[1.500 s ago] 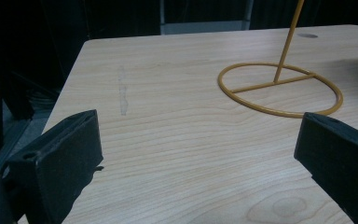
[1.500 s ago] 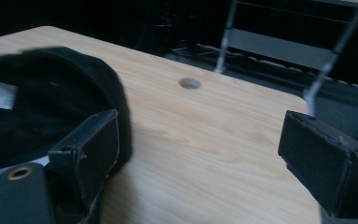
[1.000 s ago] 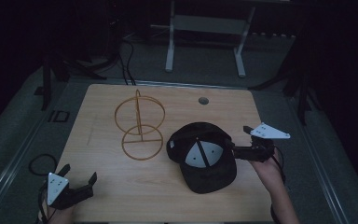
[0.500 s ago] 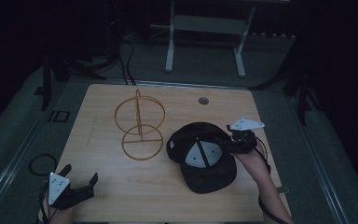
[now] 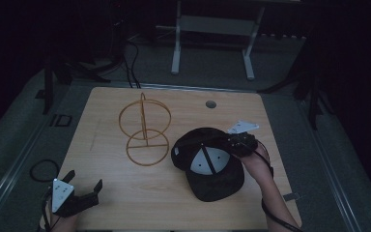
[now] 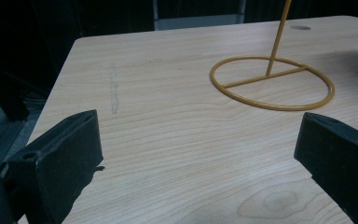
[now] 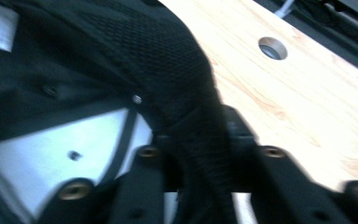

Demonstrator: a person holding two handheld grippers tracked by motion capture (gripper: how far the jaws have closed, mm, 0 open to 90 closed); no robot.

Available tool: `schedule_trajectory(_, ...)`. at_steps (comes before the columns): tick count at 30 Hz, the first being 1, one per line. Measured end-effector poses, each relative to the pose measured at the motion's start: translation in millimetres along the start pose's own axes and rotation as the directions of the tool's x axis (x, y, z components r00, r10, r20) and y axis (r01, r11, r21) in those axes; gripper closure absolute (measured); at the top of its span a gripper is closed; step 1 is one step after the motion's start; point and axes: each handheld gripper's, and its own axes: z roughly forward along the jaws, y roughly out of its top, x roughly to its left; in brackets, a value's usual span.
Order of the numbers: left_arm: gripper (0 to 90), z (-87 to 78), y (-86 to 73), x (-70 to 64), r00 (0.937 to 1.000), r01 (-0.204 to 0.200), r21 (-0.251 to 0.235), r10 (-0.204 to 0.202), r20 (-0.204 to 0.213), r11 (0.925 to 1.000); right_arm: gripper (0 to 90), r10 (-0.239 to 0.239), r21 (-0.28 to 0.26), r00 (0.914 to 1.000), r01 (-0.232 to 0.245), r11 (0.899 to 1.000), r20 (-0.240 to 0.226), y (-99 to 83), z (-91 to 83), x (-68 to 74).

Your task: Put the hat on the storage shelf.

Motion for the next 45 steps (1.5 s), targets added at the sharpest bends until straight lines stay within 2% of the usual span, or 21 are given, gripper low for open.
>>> schedule_trajectory(1,1.2,-0.1,0.0,0.1,1.0,-0.001,0.0,0.001,0.002,1.0,87.3,-0.01,0.01,0.9999,0.01,1.0,0.007,0.6,-0.1,0.4)
schedule_trajectory(4,1.2,-0.1,0.0,0.9,1.0,0.001,0.001,-0.001,0.004,1.0,88.3,-0.016,0.006,0.9998,0.016,1.0,0.008,1.5,-1.1,2.0)
schedule_trajectory(9,1.2,-0.2,0.0,0.9,1.0,0.001,0.001,-0.001,0.004,1.0,88.5,0.025,-0.036,0.9997,-0.025,0.999,-0.004,2.2,-5.6,2.8)
schedule_trajectory(15,1.2,-0.1,0.1,0.8,1.0,0.0,0.003,0.0,0.003,1.0,88.6,0.034,-0.088,0.9991,-0.036,0.995,-0.027,8.3,-17.4,6.3)
schedule_trajectory(21,1.2,-0.1,0.0,-0.7,1.0,-0.005,-0.003,0.005,-0.003,1.0,88.6,0.042,-0.159,0.9983,-0.048,0.986,-0.04,19.0,-35.3,9.5)
schedule_trajectory(25,1.2,-0.3,0.8,-1.9,1.0,0.0,-0.011,0.0,0.007,0.9999,88.6,0.027,-0.196,0.9988,-0.034,0.98,-0.042,28.4,-48.3,11.7)
schedule_trajectory(27,1.2,0.3,1.3,-3.9,1.0,-0.009,0.002,0.009,0.004,1.0,88.6,0.02,-0.211,0.9991,-0.028,0.977,-0.037,32.6,-53.6,12.3)
schedule_trajectory(29,1.2,0.4,1.9,-6.8,0.9997,-0.003,-0.002,0.003,0.023,1.0,88.6,0.018,-0.219,0.9994,-0.025,0.975,-0.03,36.5,-58.0,12.4)
schedule_trajectory(31,1.2,0.8,3.2,-11.3,0.9992,-0.016,0.011,0.016,0.037,0.9998,88.6,0.015,-0.227,0.9996,-0.02,0.974,-0.025,40.0,-62.1,12.5)
schedule_trajectory(33,1.2,0.7,4.7,-17.0,0.9964,-0.021,-0.004,0.021,0.083,0.9998,88.6,0.005,-0.23,1.0,-0.006,0.973,-0.006,43.5,-66.1,12.1)
schedule_trajectory(35,1.2,1.3,6.8,-24.8,0.9946,-0.034,-0.006,0.034,0.098,0.9994,88.6,0.006,-0.243,1.0,-0.004,0.97,0.008,46.6,-71.9,10.2)
schedule_trajectory(37,1.2,2.5,9.0,-32.9,0.9919,-0.04,0.003,0.039,0.121,0.9992,88.6,0.008,-0.258,0.9998,-0.004,0.966,0.017,49.8,-77.8,7.9)
schedule_trajectory(38,1.2,2.8,10.4,-37.1,0.9902,-0.029,0.004,0.028,0.137,0.9996,88.6,0.008,-0.266,0.9997,-0.001,0.964,0.023,51.4,-81.3,7.2)
schedule_trajectory(41,1.2,3.8,16.0,-51.1,0.9827,-0.013,0.014,0.011,0.185,0.9998,88.6,0.013,-0.294,0.9993,-0.002,0.956,0.034,56.7,-92.1,5.6)
schedule_trajectory(42,1.2,4.6,18.3,-56.2,0.9784,-0.005,0.026,-0.001,0.207,0.9996,88.6,0.02,-0.301,0.9993,-0.01,0.954,0.03,58.5,-95.5,5.2)
schedule_trajectory(43,1.2,5.4,20.8,-61.7,0.9694,0.011,0.048,-0.022,0.244,0.9988,88.6,0.024,-0.31,0.9994,-0.015,0.951,0.026,60.2,-98.3,4.5)
schedule_trajectory(44,1.2,6.2,23.3,-67.5,0.9565,0.025,0.073,-0.045,0.288,0.9971,88.6,0.029,-0.319,0.9994,-0.02,0.948,0.022,61.8,-101.1,4.3)
schedule_trajectory(45,1.2,6.6,26.5,-73.8,0.9472,0.017,0.104,-0.049,0.317,0.9944,88.6,0.027,-0.326,0.9994,-0.019,0.945,0.02,63.3,-103.4,4.7)
